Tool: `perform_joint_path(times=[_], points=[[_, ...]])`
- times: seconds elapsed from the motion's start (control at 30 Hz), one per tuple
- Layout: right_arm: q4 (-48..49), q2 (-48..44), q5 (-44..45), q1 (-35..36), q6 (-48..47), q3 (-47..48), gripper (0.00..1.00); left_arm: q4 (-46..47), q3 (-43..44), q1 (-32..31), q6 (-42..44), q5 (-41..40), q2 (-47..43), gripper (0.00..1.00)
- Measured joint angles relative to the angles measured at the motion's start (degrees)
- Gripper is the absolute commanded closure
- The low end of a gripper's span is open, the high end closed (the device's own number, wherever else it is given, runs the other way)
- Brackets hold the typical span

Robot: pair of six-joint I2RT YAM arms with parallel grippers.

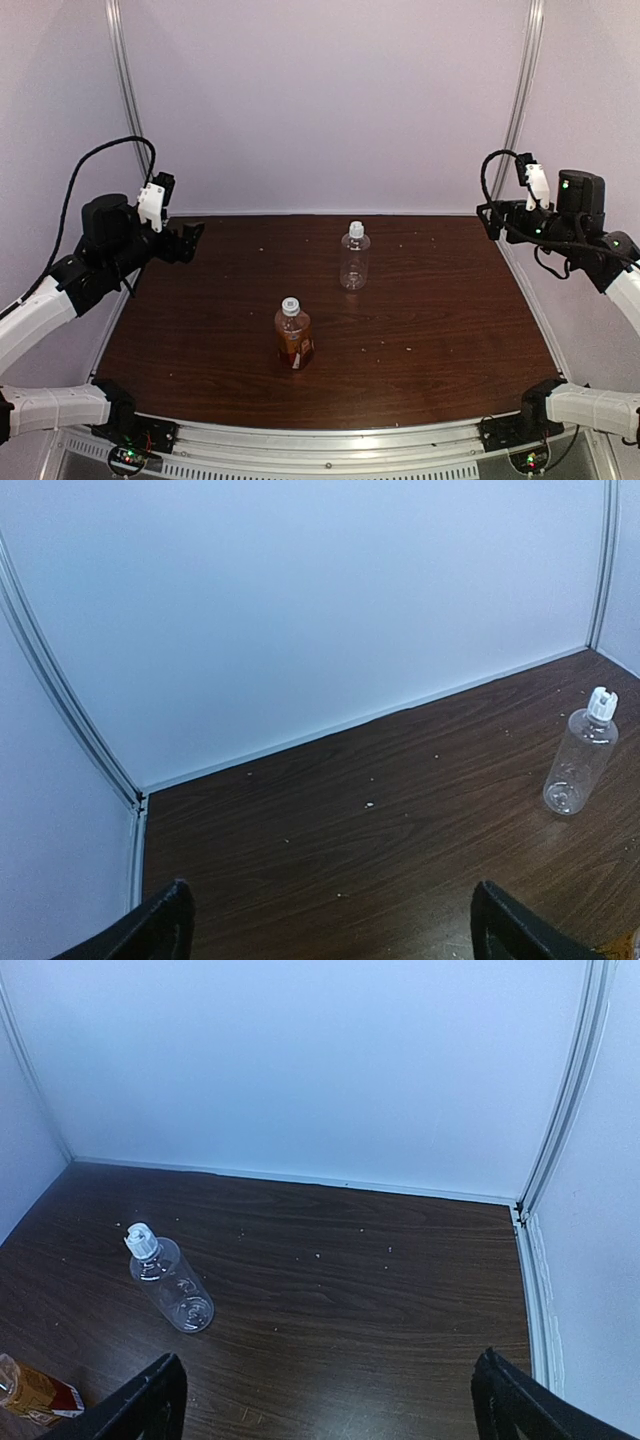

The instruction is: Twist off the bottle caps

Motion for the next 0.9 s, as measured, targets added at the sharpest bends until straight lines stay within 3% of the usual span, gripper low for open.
perform_joint_path(times=[0.53,0.9], points=[[-3.34,1.16,-2.60,-0.02,0.13,4.81,0.00,-3.93,4.81,-2.49,1.57,2.19,1.70,0.02],[-6.10,2.49,-5.03,-0.02,0.26,6.88,0.00,-15.56,12.66,-16.59,4.52,3.39,7.21,0.04]])
